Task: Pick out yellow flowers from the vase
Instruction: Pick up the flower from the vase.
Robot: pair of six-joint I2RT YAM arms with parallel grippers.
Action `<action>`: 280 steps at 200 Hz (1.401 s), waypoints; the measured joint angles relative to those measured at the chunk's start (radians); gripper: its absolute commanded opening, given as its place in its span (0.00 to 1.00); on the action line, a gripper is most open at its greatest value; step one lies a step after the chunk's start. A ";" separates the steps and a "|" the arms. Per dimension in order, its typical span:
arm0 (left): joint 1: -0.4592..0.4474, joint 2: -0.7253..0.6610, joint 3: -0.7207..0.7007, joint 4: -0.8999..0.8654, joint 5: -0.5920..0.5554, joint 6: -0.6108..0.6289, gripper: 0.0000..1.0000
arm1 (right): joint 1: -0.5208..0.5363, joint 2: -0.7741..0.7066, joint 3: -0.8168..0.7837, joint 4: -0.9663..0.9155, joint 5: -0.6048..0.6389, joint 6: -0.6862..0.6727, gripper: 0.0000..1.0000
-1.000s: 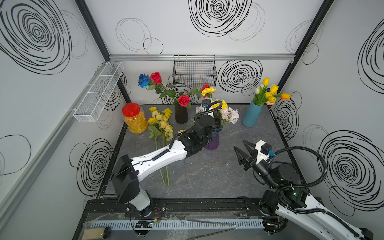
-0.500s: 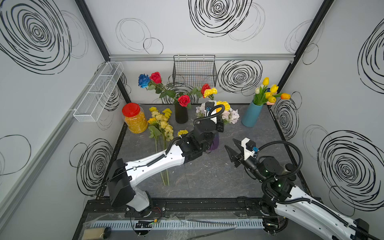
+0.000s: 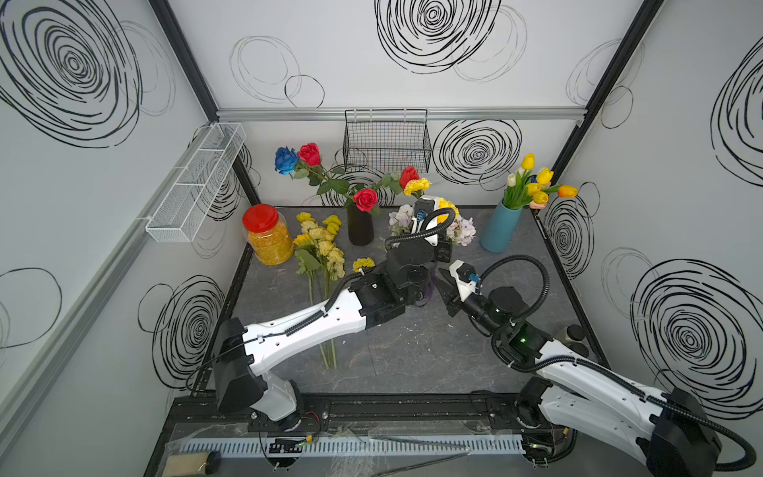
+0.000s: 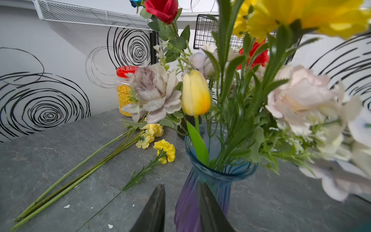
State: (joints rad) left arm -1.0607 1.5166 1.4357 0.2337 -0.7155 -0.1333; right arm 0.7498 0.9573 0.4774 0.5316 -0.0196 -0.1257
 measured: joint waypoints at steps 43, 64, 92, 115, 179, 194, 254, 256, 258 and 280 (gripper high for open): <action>-0.008 -0.007 0.010 -0.008 -0.013 0.020 0.31 | -0.027 0.090 0.060 0.069 -0.014 -0.023 0.28; -0.015 -0.010 0.022 -0.010 -0.018 0.025 0.31 | -0.045 0.130 0.080 0.093 -0.019 -0.032 0.26; -0.024 -0.018 0.035 -0.022 -0.020 0.032 0.32 | -0.067 0.191 0.119 0.114 -0.025 -0.052 0.22; -0.026 -0.019 0.044 -0.031 -0.022 0.033 0.32 | -0.080 0.232 0.150 0.125 -0.031 -0.063 0.19; -0.026 -0.019 0.046 -0.051 -0.026 0.034 0.32 | -0.092 0.283 0.201 0.159 -0.046 -0.082 0.17; -0.026 -0.019 0.046 -0.053 -0.026 0.034 0.32 | -0.092 0.289 0.211 0.162 -0.053 -0.087 0.17; -0.026 -0.019 0.046 -0.053 -0.026 0.033 0.32 | -0.092 0.328 0.236 0.177 -0.059 -0.111 0.14; -0.026 -0.019 0.046 -0.053 -0.026 0.033 0.32 | -0.092 0.329 0.236 0.177 -0.059 -0.111 0.14; -0.026 -0.019 0.046 -0.053 -0.026 0.033 0.32 | -0.092 0.329 0.237 0.177 -0.059 -0.111 0.14; -0.026 -0.019 0.046 -0.053 -0.026 0.033 0.32 | -0.092 0.330 0.239 0.182 -0.058 -0.115 0.15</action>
State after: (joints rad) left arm -1.0866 1.4975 1.4818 0.1806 -0.7418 -0.1001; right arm 0.6575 1.2873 0.7162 0.7136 -0.0776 -0.2405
